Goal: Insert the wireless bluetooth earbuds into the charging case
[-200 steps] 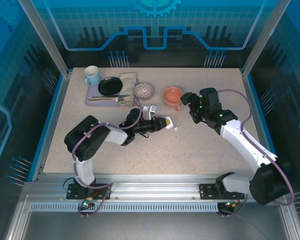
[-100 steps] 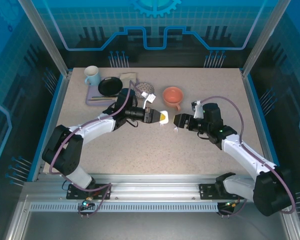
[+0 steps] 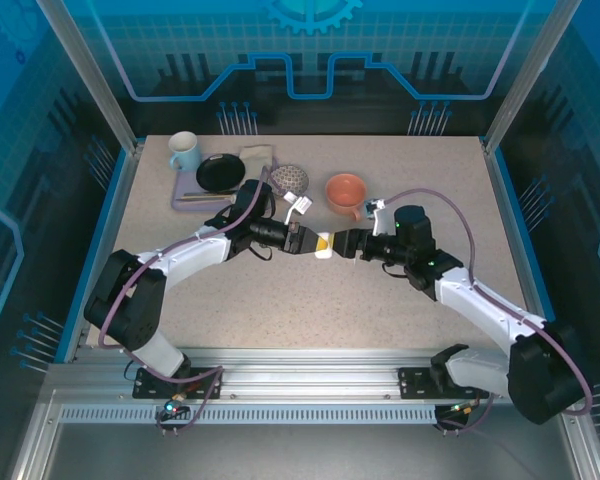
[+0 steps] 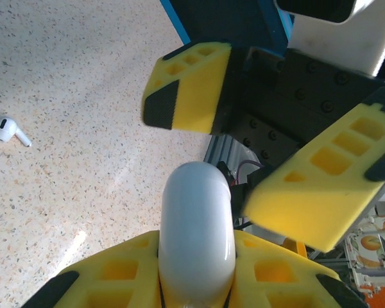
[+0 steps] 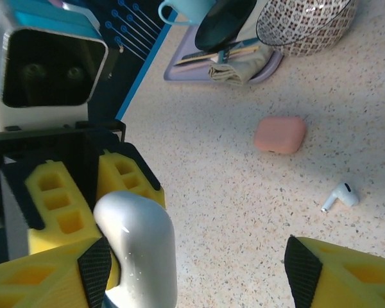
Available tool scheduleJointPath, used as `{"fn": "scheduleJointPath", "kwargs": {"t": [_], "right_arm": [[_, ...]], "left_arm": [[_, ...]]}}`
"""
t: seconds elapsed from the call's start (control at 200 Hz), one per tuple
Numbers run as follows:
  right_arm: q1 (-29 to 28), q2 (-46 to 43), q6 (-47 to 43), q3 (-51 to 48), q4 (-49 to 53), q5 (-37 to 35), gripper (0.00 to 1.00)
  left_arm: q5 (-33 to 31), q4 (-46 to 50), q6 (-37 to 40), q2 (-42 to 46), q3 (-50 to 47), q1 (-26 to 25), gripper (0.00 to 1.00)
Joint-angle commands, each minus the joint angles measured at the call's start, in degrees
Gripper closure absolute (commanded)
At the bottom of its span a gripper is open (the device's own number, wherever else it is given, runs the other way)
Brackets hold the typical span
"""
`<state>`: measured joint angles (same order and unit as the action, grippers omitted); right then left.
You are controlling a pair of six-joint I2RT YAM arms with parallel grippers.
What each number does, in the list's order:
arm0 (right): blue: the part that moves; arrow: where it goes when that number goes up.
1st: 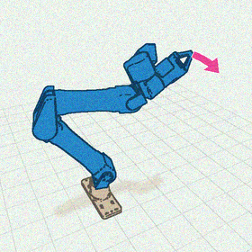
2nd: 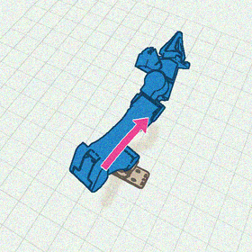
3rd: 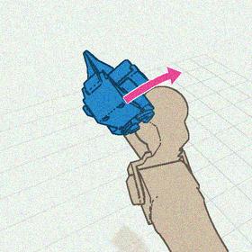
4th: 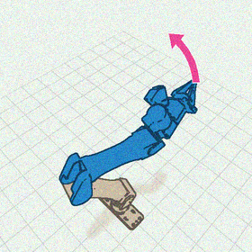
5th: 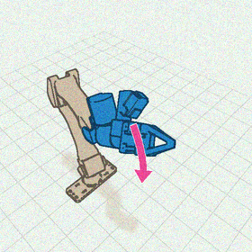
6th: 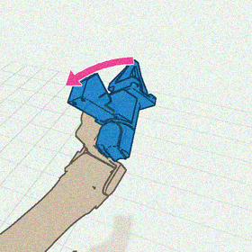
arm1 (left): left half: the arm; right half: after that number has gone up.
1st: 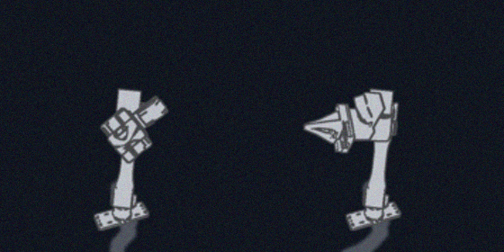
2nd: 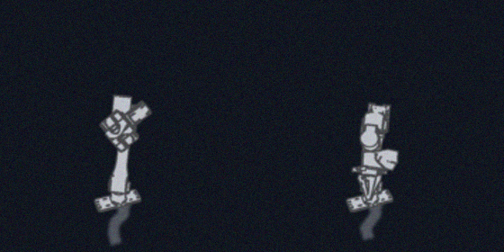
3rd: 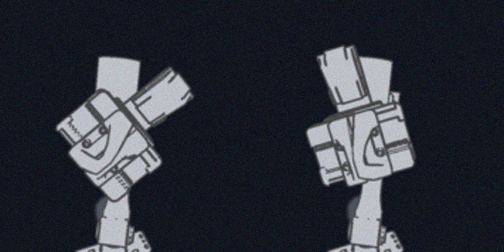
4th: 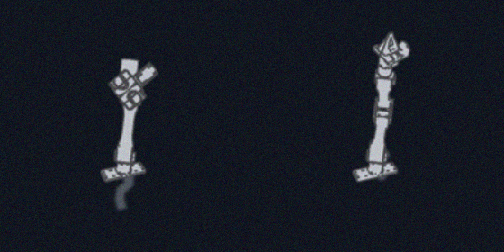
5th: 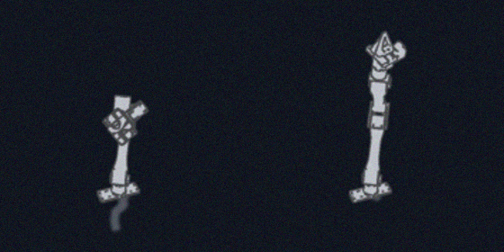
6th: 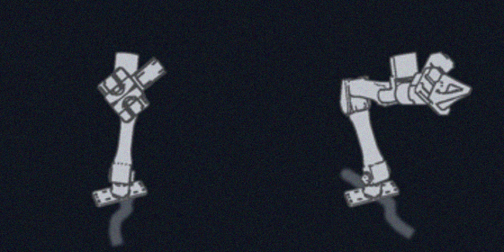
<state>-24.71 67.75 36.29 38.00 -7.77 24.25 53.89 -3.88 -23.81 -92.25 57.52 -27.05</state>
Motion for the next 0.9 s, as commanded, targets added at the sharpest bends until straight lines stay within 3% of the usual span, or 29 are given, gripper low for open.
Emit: {"fn": "scheduleJointPath", "kwargs": {"t": [0.0, 0.16, 0.47, 0.685, 0.895], "right_arm": [[-1.05, 2.26, -0.95, 2.53, -0.93, -0.11, 0.27], [-0.57, 4.73, -1.57, 2.26, 0.40, -1.50, 0.30], [5.71, 1.77, -0.57, -4.40, 1.17, -1.82, 0.33], [6.80, -4.86, 0.37, -5.35, 1.29, 3.47, 0.33], [6.82, -4.77, -0.08, -5.28, -0.97, 12.07, 0.36]], "left_arm": [[2.01, 1.09, 1.24, 0.31, 1.81, 0.33, 1.00], [1.93, 1.23, 1.56, 0.78, 1.79, 0.44, 1.00], [1.66, 0.62, 1.57, 1.37, 1.89, 1.00, 1.00], [1.81, -0.05, 1.31, 0.60, 2.23, 1.13, 1.00], [2.71, -0.05, 1.35, -0.03, 3.08, 1.13, 1.00]]}}
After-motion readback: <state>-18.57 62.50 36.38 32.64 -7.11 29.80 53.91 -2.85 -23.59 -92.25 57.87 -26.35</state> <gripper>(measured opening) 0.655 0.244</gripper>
